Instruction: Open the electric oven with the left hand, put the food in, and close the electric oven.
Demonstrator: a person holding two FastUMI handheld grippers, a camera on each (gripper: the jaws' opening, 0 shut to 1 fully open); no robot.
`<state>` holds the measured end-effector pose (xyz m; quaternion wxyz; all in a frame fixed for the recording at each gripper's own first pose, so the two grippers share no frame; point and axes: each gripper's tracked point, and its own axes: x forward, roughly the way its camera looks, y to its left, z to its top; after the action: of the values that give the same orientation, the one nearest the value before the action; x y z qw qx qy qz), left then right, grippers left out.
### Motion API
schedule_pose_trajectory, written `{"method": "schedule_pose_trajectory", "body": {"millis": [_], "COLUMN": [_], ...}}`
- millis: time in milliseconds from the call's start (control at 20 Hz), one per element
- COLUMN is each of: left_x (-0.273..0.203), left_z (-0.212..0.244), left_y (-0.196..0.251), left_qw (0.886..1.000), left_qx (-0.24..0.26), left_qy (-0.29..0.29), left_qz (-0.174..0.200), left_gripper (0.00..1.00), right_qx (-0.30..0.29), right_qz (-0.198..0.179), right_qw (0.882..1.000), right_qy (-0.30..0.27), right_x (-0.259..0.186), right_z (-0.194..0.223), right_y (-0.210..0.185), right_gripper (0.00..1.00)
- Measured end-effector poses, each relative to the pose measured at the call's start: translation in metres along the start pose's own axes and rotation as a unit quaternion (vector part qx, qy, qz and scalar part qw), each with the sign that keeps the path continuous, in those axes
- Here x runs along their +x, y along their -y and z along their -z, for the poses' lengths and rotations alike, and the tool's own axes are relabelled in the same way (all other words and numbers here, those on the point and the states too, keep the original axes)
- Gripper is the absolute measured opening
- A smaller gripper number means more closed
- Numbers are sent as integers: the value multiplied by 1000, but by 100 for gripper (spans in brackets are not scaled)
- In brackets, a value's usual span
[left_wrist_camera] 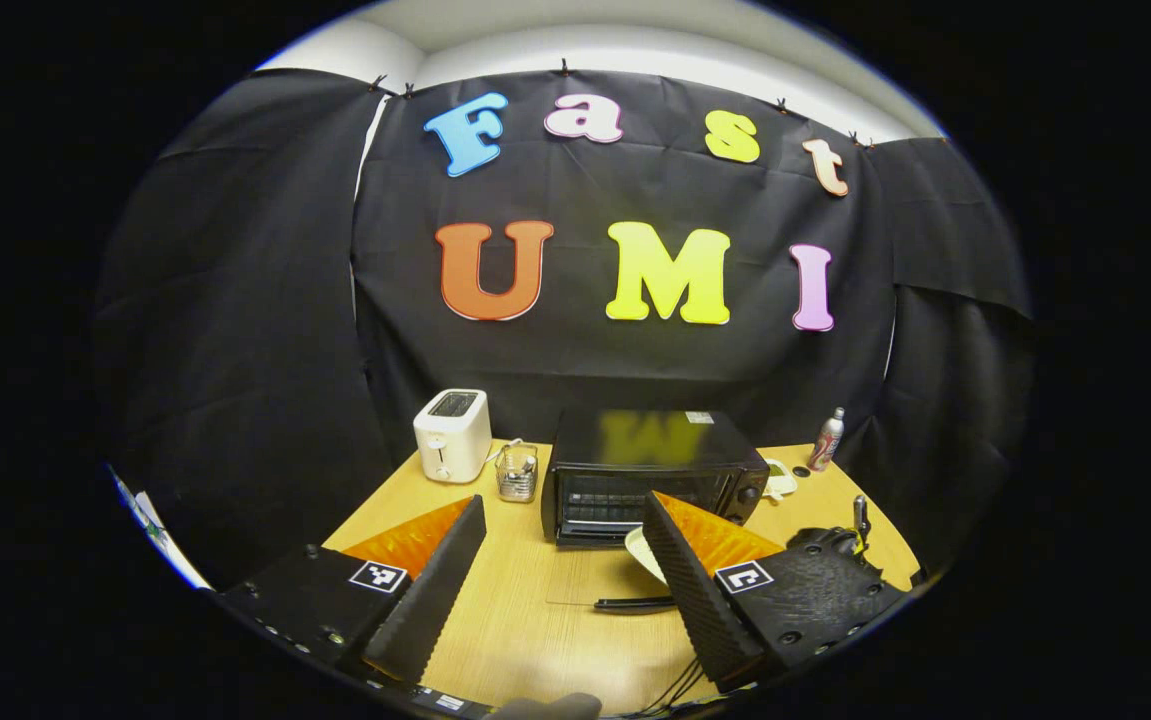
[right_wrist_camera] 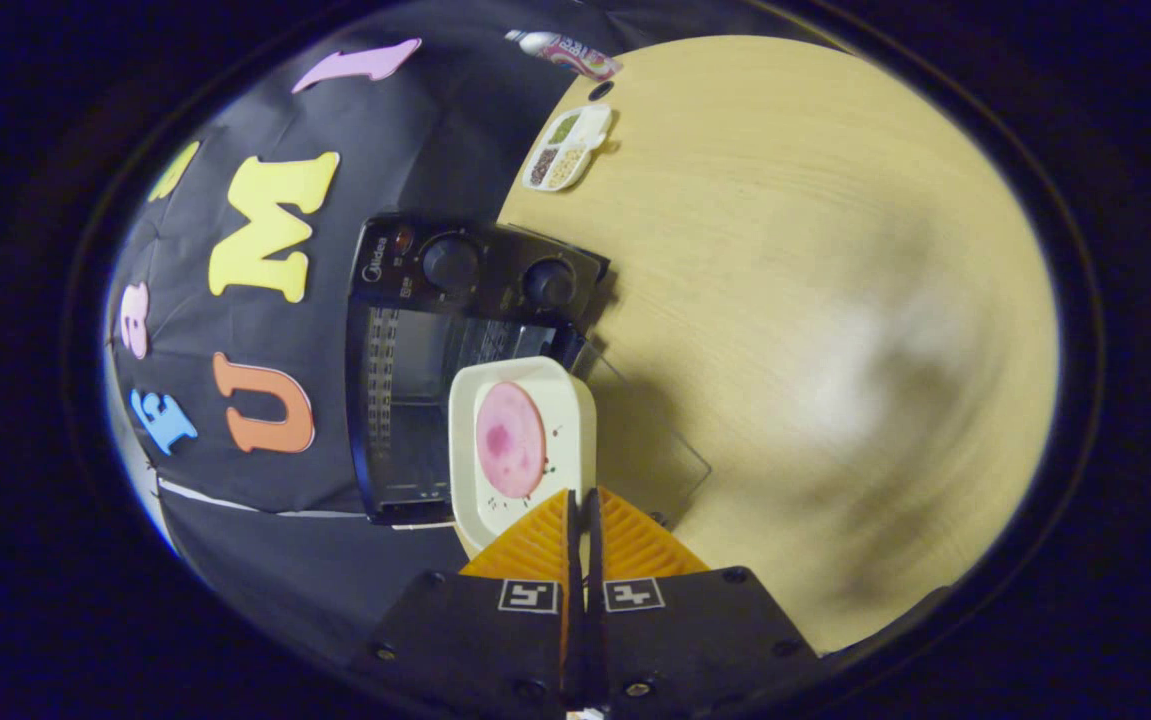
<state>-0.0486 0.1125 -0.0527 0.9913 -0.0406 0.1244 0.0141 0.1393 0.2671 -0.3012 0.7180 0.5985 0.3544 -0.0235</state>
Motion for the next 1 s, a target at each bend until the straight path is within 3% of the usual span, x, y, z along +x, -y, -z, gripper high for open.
{"method": "schedule_pose_trajectory", "body": {"millis": [50, 500, 550, 600, 1000], "left_x": [-1, 20, 21, 22, 34], "left_z": [1, 4, 5, 6, 5], "left_y": [-3, -19, -22, -23, -29], "left_qw": [1000, 1000, 1000, 999, 999], "left_qx": [0, -8, -10, -13, -18], "left_qy": [-3, -19, -22, -24, -29], "left_qz": [-2, -16, -18, -20, -39], "left_gripper": [96, 96, 96, 96, 96], "right_qx": [4, 50, 47, 41, -11], "right_qz": [0, -3, -3, -4, -21], "right_qw": [1000, 999, 999, 999, 999], "right_qy": [3, 15, 19, 24, 42], "right_x": [8, 73, 79, 86, 118], "right_z": [2, -6, -12, -19, -40], "right_y": [-5, -47, -51, -54, -65], "right_gripper": [0, 4, 0, 4, 2]}}
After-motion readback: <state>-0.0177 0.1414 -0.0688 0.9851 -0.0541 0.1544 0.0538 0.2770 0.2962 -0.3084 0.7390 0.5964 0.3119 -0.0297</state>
